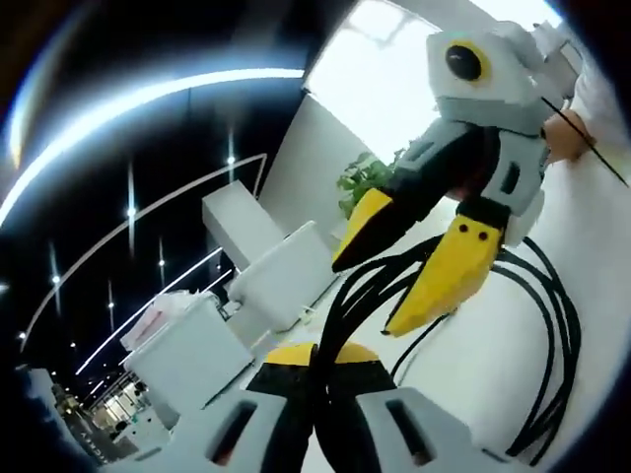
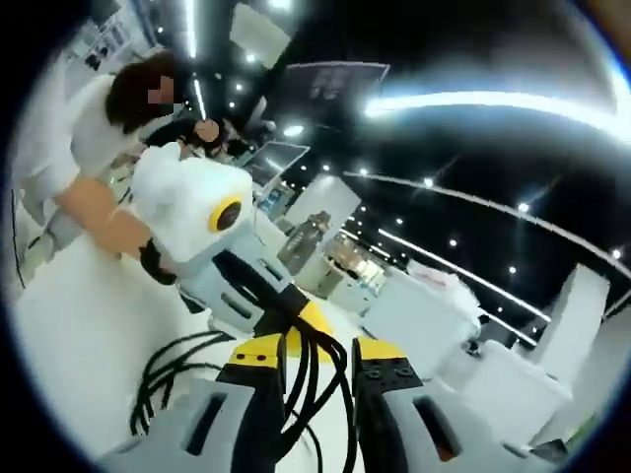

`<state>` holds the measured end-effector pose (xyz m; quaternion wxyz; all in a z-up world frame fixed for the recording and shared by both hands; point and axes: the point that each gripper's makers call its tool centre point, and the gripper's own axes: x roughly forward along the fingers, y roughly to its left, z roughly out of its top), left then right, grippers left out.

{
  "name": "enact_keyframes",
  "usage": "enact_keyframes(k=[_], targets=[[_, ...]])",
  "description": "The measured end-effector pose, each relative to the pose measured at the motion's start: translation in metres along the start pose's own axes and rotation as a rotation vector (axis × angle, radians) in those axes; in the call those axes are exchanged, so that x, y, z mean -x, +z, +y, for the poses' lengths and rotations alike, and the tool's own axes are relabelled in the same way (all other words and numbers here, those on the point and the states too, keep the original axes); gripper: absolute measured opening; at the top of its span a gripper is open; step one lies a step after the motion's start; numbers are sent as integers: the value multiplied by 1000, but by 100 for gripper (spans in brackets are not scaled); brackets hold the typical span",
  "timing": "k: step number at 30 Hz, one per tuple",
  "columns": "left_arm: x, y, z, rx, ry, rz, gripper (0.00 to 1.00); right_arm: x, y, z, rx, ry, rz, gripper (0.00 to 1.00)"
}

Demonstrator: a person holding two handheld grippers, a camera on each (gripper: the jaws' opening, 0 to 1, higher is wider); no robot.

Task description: Coil the Type-C to USB data cable on the desktop and secure it with Velcro straps.

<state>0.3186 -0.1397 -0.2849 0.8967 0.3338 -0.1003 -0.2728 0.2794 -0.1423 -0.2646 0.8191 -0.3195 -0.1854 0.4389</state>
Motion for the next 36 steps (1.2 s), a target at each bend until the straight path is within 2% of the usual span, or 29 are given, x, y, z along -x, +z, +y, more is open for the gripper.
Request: enact_keyframes(k=[4,7,12,14,19,22,25,29,30,36], targets=[[-1,-4,-7,-9,-38,35,4,-3,-18,4,137,-11,76,20],[-2,-8,-15,20,-84,58,4,-4,-29,3,141,-6,118,14],[-2,-9,-23,24,-119,76,4,-4,-42,5,164,31,154,9],[-2,-10,-27,57,-144,85,5,-4,-46,6,219,41,168,7],[0,-8,-30,143,-190,97,5,-5,-51,7,234,47,184,6],[0,-8,-33,161,-206,94,5,-5,-54,8,246,56,190,5],[0,-7,-34,142,-209,83,5,-4,-55,6,246,66,199,4],[-4,-1,-35,90,-191,-6,8,-2,-57,3,219,78,204,4],[-3,0,-39,104,-195,-33,9,-1,-59,4,225,87,213,3],[-2,-4,-46,118,-222,-15,9,1,-63,10,217,148,203,3]])
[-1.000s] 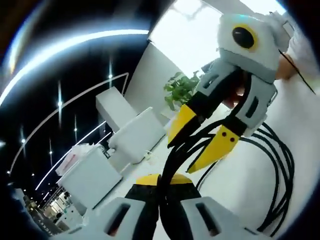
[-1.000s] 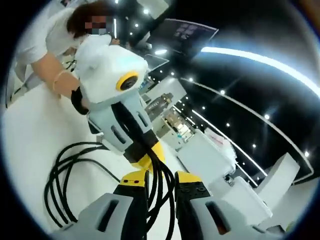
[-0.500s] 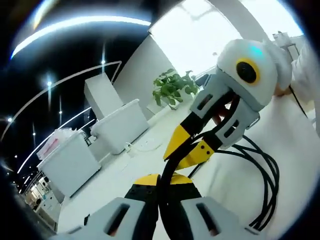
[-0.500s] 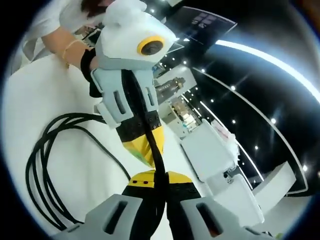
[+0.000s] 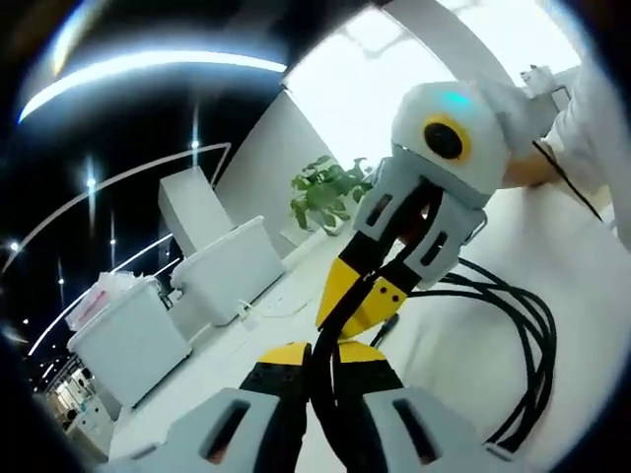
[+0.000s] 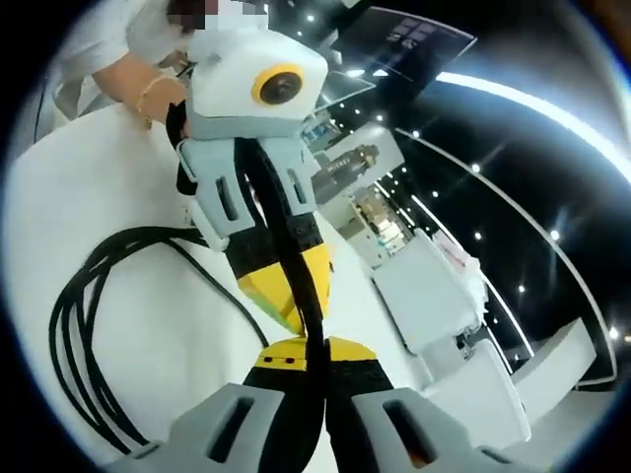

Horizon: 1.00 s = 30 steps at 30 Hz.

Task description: Coil the Type-C to USB data cable on the desktop and secure it with Velcro straps.

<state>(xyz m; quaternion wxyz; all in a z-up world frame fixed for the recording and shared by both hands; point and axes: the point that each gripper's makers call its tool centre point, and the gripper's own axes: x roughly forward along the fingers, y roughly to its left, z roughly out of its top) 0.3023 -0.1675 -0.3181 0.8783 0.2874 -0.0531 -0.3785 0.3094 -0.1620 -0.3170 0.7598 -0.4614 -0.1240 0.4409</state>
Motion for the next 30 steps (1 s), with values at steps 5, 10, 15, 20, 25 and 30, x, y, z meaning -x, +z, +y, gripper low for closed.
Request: enact_keyframes(k=[5,10,15,20,25,30], targets=[[0,1,-1,-5,-9,-3,9,2,2,1,21,5,-7,2],[-3,-7,-5,-14,-22,32,11,1,4,3,44,3,-5,2],[-2,-12,-4,-67,-9,82,7,-1,2,6,38,0,5,3],[0,-15,-1,-137,1,115,6,-2,5,8,-69,-15,-26,6],[3,-25,13,-117,43,159,6,2,11,4,-264,9,-79,9],[11,-25,33,-108,106,170,6,16,29,-23,-654,35,-248,9]])
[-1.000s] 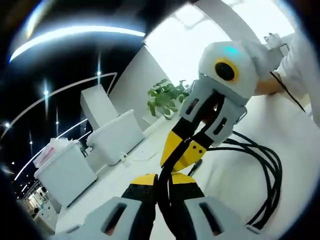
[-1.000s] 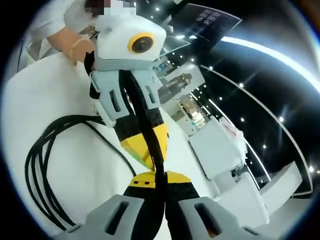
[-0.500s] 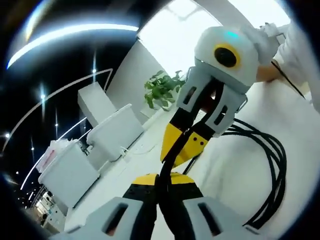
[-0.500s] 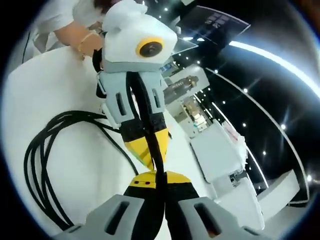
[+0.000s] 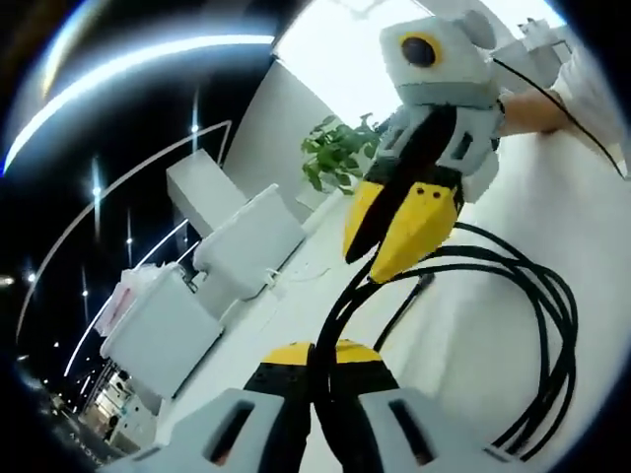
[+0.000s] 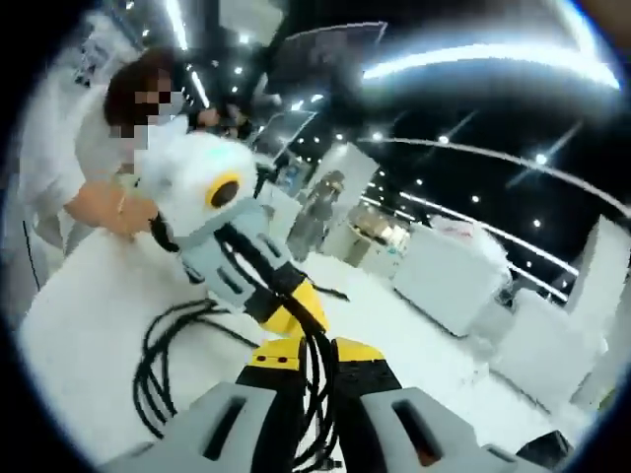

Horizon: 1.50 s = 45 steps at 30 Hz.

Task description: Coil the Type-C to USB data cable on the desktop and secure it with Velcro straps.

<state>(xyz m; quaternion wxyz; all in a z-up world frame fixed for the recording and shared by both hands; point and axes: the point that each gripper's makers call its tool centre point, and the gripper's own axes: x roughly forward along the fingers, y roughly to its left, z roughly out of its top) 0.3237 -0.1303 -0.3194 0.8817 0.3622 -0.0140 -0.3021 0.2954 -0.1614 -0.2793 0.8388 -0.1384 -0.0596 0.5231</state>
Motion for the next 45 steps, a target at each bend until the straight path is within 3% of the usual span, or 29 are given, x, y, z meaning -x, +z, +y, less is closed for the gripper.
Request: enact_keyframes(k=[5,7,9,12,14,17,21,23,25,27,29,32,38,45], targets=[[7,10,13,-13,52,-34,4,13,13,-44,-414,-56,-130,8],[10,17,16,-29,73,-55,4,18,4,-58,-477,-80,-133,7],[14,24,19,-43,88,-79,4,19,-10,-63,-425,-87,-100,7],[19,36,21,-58,105,-122,4,13,-40,-64,-284,-142,52,7],[23,42,21,-68,110,-139,4,10,-49,-63,-257,-153,89,8],[25,45,21,-89,115,-146,4,12,-50,-64,-246,-149,90,15],[31,55,27,-83,132,-186,4,20,-51,-89,-302,-234,55,16],[35,60,30,-77,141,-211,4,23,-57,-96,-332,-244,62,15],[38,63,33,-71,149,-228,4,23,-64,-93,-327,-219,91,15],[40,65,35,-71,155,-235,4,18,-72,-76,-284,-136,146,17],[42,68,36,-73,163,-245,4,11,-79,-65,-238,-106,184,22],[46,77,34,-74,158,-280,4,3,-88,-60,-158,-108,230,24],[51,93,25,-118,151,-323,4,-4,-99,-55,-134,-98,268,23],[60,110,17,-159,152,-374,4,-11,-110,-45,1,-91,335,17]])
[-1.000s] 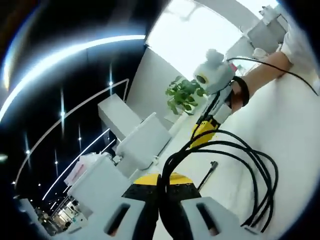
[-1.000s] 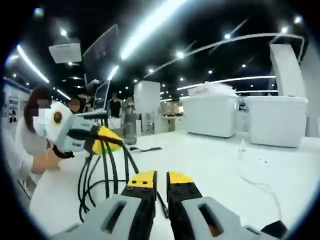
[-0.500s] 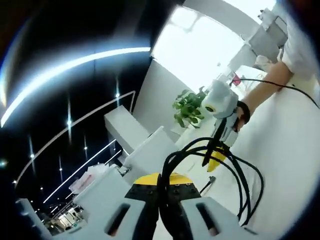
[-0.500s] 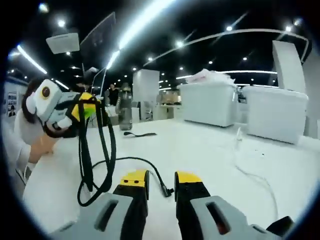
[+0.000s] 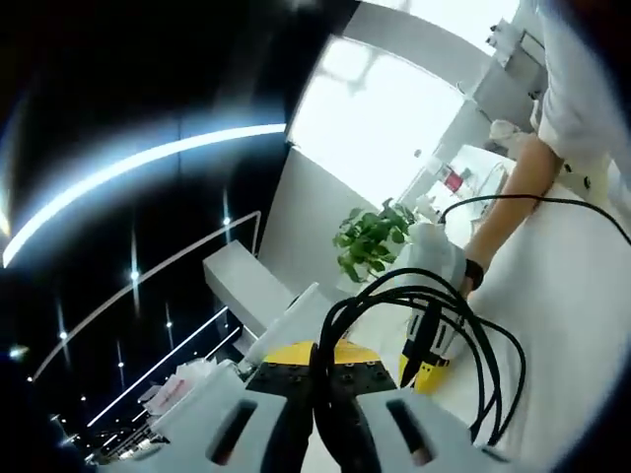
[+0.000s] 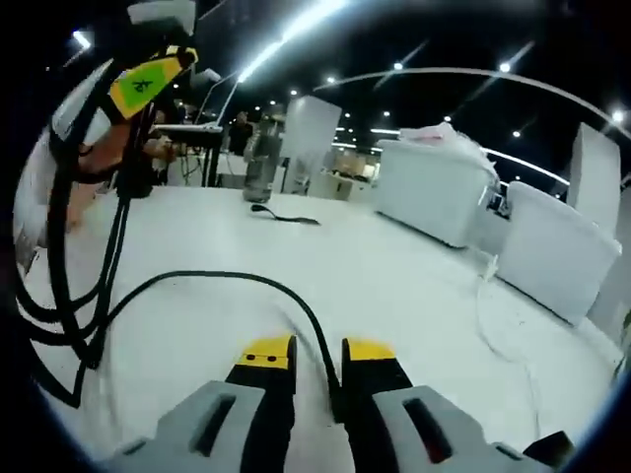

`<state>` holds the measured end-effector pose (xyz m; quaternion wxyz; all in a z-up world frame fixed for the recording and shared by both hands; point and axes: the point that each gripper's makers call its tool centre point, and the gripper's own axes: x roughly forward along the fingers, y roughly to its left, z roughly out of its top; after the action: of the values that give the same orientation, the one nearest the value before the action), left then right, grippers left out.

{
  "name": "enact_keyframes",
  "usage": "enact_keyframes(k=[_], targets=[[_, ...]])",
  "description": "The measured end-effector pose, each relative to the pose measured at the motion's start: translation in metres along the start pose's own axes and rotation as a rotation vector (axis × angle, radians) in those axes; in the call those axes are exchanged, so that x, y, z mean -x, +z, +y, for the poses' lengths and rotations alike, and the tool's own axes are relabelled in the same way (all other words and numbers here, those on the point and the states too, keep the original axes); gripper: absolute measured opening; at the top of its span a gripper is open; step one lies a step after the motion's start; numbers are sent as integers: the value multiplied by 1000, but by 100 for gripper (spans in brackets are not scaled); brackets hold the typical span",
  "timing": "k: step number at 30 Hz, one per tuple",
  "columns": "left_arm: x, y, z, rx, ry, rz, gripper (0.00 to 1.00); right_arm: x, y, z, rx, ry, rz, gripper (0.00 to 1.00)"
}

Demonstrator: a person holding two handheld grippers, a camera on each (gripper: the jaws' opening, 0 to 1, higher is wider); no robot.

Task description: Coil the Type-C to USB data cable on the desktop and secure it with Velcro straps.

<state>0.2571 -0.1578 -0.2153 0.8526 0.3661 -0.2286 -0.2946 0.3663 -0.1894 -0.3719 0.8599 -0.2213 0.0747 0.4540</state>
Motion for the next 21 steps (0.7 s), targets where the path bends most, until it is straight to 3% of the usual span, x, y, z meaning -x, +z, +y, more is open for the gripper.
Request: enact_keyframes(k=[2,11,15,21], targets=[[2,4,1,-9,4,-9,4,-1,-4,1,34,-7,34,13],[5,16,3,-8,6,-58,4,-4,-2,-1,60,-19,33,5],[2,6,4,21,4,-33,4,4,6,-12,120,-65,32,5],[-4,-24,7,90,7,42,4,30,43,-24,140,-150,-109,4]])
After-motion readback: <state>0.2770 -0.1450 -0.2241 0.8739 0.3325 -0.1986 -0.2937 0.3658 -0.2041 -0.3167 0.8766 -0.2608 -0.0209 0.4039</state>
